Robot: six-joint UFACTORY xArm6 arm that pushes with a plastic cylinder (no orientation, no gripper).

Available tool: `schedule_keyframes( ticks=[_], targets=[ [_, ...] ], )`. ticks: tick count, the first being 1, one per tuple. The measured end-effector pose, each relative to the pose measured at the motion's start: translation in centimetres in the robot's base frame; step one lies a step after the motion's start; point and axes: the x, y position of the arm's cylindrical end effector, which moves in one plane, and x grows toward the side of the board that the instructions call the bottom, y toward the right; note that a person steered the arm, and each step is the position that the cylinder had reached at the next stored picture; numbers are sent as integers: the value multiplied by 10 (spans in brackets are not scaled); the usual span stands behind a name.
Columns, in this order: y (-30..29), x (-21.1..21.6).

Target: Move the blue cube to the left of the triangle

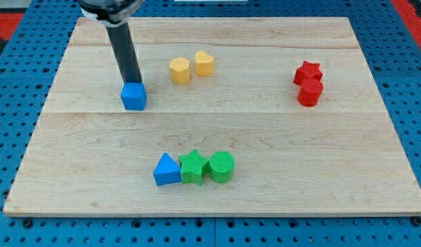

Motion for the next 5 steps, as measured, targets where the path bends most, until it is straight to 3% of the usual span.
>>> schedule_keyframes(
  ticks=[2,4,5],
  targets=[
    [20,54],
    [70,62],
    [44,63]
  ],
)
